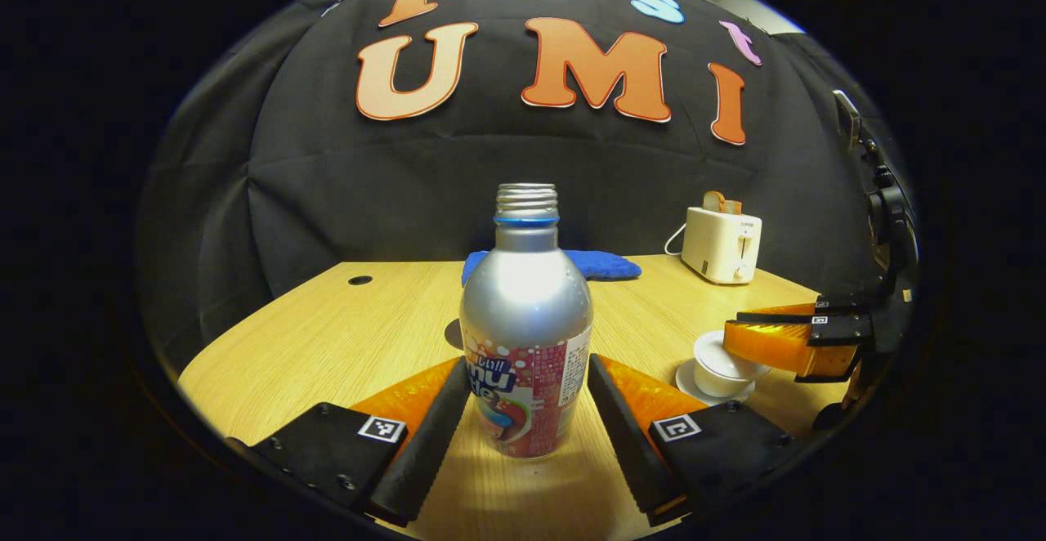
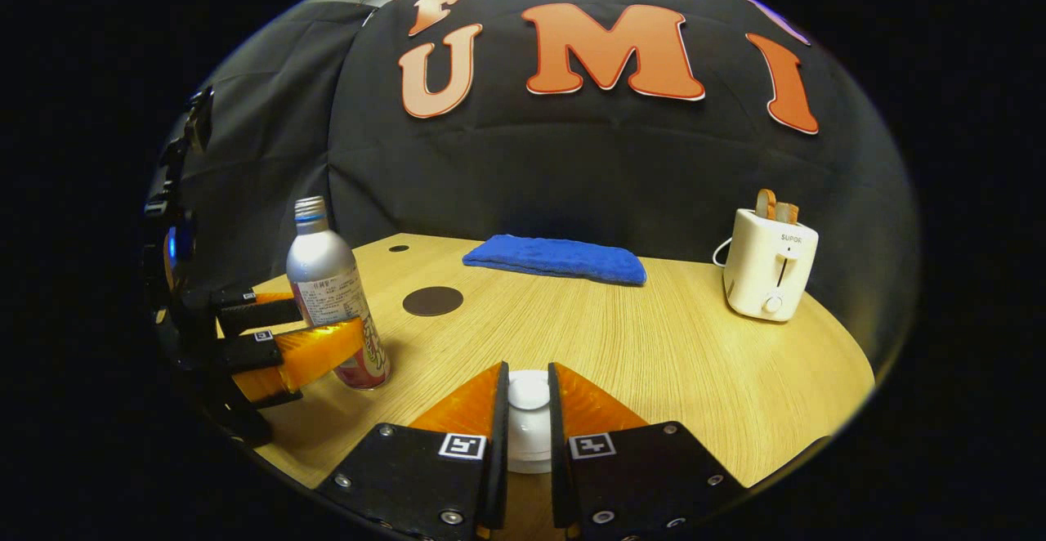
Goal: Open the teacup lid with one hand, grasp the water bottle and pour water into the teacup with the other hand; after pouring, place the water bottle on the coaster and then close the teacup lid.
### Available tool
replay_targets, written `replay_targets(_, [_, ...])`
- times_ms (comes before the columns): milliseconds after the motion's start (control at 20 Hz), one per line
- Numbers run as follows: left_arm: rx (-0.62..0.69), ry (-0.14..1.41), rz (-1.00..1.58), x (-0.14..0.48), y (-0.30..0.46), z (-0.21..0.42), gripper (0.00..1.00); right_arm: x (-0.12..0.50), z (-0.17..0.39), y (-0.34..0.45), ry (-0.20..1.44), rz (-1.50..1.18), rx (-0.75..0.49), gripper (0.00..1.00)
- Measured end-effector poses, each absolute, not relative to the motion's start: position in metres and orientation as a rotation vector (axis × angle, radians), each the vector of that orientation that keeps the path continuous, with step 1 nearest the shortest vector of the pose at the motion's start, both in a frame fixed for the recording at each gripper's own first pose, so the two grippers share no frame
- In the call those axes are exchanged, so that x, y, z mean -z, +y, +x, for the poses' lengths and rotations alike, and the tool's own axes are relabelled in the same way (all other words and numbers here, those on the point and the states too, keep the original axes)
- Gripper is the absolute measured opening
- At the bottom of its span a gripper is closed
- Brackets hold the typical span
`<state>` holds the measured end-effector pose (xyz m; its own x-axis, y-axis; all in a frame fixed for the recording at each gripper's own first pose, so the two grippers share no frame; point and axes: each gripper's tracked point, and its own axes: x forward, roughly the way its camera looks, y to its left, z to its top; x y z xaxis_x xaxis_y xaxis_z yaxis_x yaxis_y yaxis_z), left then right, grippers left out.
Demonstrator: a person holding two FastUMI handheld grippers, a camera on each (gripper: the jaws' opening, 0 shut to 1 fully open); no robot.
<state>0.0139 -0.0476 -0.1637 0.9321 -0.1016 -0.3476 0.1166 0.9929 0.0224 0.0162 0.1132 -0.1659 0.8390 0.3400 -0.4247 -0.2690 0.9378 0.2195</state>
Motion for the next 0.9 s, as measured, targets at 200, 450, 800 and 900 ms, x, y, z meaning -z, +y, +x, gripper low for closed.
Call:
replay_targets(200, [0.109, 0.357, 0.042, 0.166, -0.047, 0.015, 0.89, 0.157, 0.019, 0.105, 0.451, 0.175, -0.302, 0.23])
replay_targets(450, [0.105, 0.354, 0.042, 0.167, -0.046, 0.019, 0.88, 0.146, 0.015, 0.092, 0.431, 0.194, -0.281, 0.23])
replay_targets(800, [0.082, 0.327, 0.093, 0.159, -0.04, 0.031, 0.8, 0.14, 0.012, 0.057, 0.404, 0.186, -0.205, 0.23])
replay_targets(900, [0.064, 0.308, 0.151, 0.15, -0.034, 0.034, 0.81, 0.135, 0.018, 0.049, 0.399, 0.185, -0.185, 0.22])
